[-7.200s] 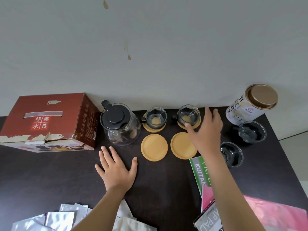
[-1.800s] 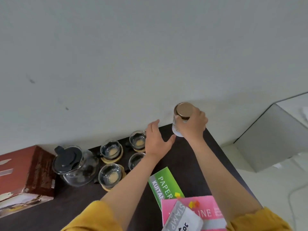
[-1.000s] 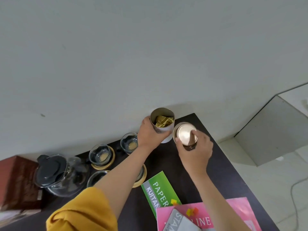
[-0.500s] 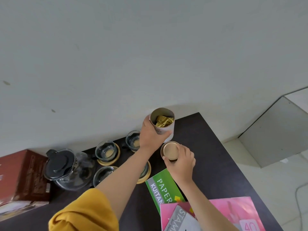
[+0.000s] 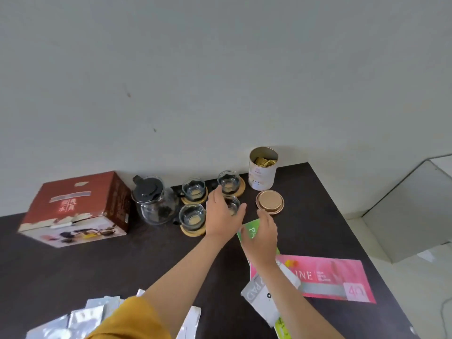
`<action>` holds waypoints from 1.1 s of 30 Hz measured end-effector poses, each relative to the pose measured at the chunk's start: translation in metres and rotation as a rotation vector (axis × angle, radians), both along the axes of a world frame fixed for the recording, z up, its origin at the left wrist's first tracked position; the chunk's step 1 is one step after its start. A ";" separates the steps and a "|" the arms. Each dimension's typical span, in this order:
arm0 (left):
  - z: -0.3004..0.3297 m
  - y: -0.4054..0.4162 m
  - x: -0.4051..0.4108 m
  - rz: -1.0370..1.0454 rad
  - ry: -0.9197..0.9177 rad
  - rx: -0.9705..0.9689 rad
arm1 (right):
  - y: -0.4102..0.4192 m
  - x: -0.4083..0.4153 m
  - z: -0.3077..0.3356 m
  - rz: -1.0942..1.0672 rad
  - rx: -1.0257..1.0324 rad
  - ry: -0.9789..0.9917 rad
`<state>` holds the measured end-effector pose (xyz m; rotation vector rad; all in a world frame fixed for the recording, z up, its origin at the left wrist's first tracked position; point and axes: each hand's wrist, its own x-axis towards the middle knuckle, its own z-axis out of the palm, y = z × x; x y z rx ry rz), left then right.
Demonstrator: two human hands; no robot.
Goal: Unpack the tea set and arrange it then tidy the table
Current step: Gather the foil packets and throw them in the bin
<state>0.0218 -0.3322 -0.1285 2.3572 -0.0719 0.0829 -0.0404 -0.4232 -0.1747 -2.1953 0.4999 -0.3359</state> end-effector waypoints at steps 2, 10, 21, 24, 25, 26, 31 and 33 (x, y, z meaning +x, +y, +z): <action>0.001 0.033 -0.027 0.040 0.003 0.011 | 0.026 -0.021 0.004 0.056 -0.022 -0.037; -0.017 0.181 -0.147 0.283 0.053 0.122 | 0.130 -0.104 0.004 0.240 -0.104 0.007; -0.063 0.364 -0.298 0.403 0.371 0.288 | 0.247 -0.233 -0.031 0.568 -0.250 0.408; -0.072 0.396 -0.316 0.346 0.450 0.318 | 0.265 -0.259 -0.043 0.570 -0.331 0.475; -0.074 0.404 -0.319 0.329 0.470 0.330 | 0.268 -0.264 -0.046 0.556 -0.344 0.487; -0.076 0.411 -0.320 0.314 0.489 0.343 | 0.270 -0.267 -0.047 0.543 -0.355 0.498; -0.079 0.432 -0.311 0.300 0.533 0.370 | 0.271 -0.262 -0.050 0.528 -0.394 0.528; -0.079 0.438 -0.301 0.311 0.535 0.371 | 0.269 -0.252 -0.048 0.511 -0.414 0.503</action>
